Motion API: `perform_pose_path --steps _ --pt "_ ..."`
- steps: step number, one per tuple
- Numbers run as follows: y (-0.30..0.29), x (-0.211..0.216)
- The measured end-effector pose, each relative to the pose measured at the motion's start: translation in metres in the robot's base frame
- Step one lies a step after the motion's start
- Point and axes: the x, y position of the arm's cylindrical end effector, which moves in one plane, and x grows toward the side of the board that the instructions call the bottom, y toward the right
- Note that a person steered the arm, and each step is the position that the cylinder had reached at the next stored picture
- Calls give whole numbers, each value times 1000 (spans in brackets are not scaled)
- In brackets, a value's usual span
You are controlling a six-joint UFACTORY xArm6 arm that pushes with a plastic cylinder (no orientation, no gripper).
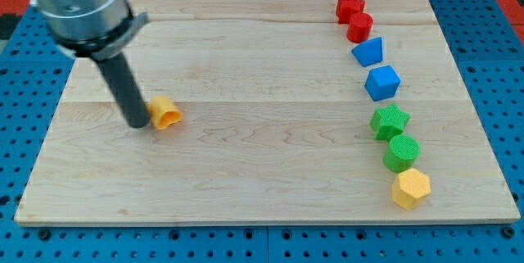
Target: Move the yellow heart to the top of the red star
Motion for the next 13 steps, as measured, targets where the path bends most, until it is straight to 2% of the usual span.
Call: perform_pose_path --steps 2,3,4,5,6,7,8,9,10,11,12,13 --pt "103 -50" --pt "101 -91" --pt "66 -130" --pt "69 -175" --pt "116 -188" --pt "53 -187" --pt "73 -141" --pt "117 -135" --pt "158 -159" --pt "175 -199" --pt "123 -223" --pt "139 -242"
